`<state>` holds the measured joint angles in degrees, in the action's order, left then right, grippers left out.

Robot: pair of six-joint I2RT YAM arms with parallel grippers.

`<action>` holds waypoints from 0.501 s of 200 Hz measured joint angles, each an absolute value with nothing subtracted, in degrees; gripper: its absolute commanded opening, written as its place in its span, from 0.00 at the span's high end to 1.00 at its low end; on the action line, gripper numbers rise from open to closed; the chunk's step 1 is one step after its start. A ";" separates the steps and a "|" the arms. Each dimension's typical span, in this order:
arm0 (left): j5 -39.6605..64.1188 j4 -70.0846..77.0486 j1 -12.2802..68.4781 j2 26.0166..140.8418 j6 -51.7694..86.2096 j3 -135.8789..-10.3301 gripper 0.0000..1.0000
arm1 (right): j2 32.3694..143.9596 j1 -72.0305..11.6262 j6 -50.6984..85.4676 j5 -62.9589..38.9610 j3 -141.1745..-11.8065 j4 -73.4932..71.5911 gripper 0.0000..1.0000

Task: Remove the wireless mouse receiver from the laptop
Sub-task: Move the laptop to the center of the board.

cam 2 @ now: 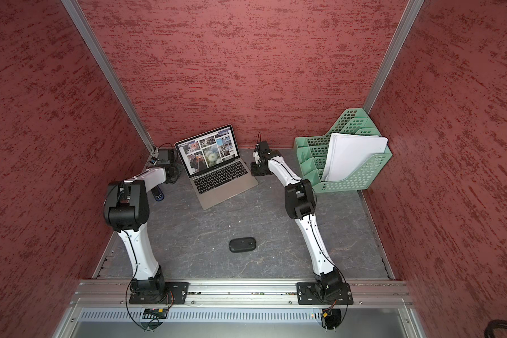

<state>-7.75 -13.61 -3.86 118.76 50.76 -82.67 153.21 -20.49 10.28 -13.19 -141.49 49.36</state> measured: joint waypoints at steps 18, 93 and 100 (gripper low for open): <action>-6.74 -13.45 -3.79 120.05 50.87 -83.42 1.00 | 153.51 -20.53 10.85 -13.47 -142.02 49.91 1.00; -3.51 -12.45 -2.22 124.64 50.74 -86.59 1.00 | 150.89 -21.74 11.16 -13.26 -136.97 48.53 1.00; -3.31 -12.43 -2.17 125.05 50.70 -87.02 1.00 | 150.02 -21.85 11.16 -13.26 -135.41 48.14 1.00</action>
<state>-3.31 -12.43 -2.17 125.05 50.70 -87.02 150.02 -21.85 11.16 -13.26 -135.41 48.14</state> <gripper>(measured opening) 0.042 0.051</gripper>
